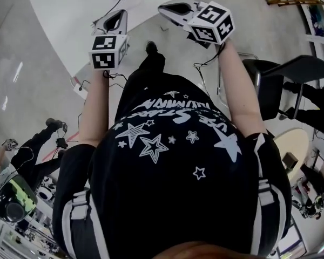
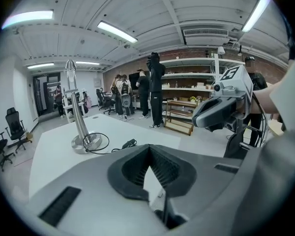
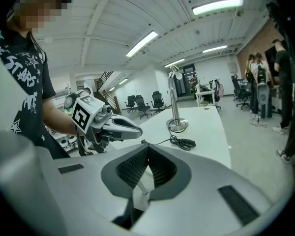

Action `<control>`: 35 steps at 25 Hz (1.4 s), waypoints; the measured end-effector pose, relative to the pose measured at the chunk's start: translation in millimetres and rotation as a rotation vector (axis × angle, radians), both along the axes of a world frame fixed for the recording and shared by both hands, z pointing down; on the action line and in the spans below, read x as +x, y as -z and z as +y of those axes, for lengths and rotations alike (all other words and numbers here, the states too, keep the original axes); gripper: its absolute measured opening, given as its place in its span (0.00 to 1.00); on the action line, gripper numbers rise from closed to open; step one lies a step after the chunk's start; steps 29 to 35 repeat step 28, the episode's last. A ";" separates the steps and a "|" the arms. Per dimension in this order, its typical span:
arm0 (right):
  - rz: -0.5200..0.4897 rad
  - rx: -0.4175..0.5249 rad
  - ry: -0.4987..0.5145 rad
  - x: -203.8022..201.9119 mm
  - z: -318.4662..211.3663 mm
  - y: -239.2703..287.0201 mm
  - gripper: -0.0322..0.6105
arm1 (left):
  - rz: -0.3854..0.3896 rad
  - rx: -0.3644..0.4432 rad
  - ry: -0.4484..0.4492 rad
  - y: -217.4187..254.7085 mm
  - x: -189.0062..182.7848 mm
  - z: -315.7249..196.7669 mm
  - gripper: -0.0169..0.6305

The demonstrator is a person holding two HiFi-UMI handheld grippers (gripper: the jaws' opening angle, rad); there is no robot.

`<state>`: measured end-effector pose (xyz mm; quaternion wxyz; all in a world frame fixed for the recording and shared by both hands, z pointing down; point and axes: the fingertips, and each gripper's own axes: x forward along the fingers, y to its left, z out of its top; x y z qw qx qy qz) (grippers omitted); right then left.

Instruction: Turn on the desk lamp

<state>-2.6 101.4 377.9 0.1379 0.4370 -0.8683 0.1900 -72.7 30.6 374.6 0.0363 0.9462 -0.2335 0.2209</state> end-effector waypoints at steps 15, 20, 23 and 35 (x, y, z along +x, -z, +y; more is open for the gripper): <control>-0.004 0.168 -0.134 -58.4 109.5 45.4 0.05 | 0.116 0.071 0.031 52.9 -61.2 118.1 0.04; -0.009 0.181 -0.147 -68.0 101.2 44.0 0.05 | 0.150 0.079 0.016 52.7 -61.5 123.8 0.04; -0.014 0.177 -0.163 -72.8 90.5 43.2 0.05 | 0.140 0.081 0.004 49.5 -69.3 119.1 0.04; -0.012 0.170 -0.195 -79.7 62.9 39.2 0.05 | 0.141 0.069 0.006 49.7 -84.8 95.1 0.04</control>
